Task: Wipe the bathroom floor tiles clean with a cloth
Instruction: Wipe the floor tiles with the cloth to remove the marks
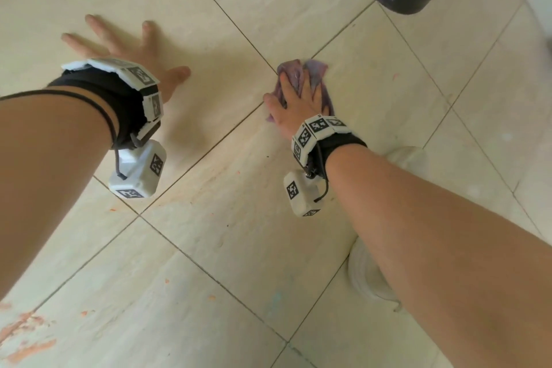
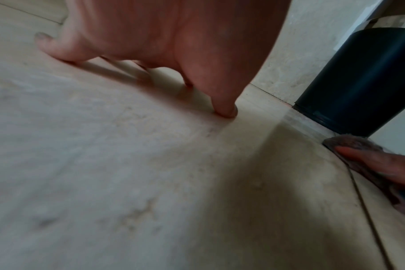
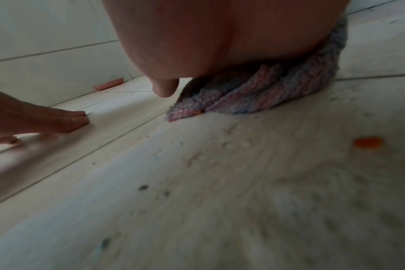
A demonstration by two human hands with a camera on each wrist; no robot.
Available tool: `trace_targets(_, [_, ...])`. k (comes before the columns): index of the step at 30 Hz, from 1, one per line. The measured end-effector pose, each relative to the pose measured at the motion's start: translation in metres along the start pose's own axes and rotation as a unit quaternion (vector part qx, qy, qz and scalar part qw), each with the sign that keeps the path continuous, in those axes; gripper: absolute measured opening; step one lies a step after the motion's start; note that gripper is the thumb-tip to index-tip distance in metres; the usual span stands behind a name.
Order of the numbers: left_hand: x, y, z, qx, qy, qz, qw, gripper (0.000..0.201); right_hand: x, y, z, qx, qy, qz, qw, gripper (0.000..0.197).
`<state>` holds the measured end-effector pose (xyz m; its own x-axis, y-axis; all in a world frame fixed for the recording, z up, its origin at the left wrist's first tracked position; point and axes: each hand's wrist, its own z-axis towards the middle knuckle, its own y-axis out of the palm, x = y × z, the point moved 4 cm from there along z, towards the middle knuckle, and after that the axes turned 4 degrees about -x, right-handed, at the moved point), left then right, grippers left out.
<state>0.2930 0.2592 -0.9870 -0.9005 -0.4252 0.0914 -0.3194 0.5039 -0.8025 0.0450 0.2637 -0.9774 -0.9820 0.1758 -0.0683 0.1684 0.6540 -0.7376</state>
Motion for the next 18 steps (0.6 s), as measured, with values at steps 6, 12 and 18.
trace_targets(6, [-0.013,0.010,-0.015,-0.001,0.073,0.058,0.996,0.082,-0.008,0.016,-0.017,-0.002,-0.001,-0.022,1.000,0.069])
trace_targets(12, [-0.021,0.023,-0.039,-0.009,0.121,0.091,0.989,0.077,-0.029,0.053,-0.061,-0.037,-0.021,-0.044,0.998,0.068])
trace_targets(18, [-0.037,0.015,-0.062,-0.038,0.125,0.183,0.974,0.075,-0.066,0.093,-0.105,-0.123,-0.073,-0.080,0.986,0.071])
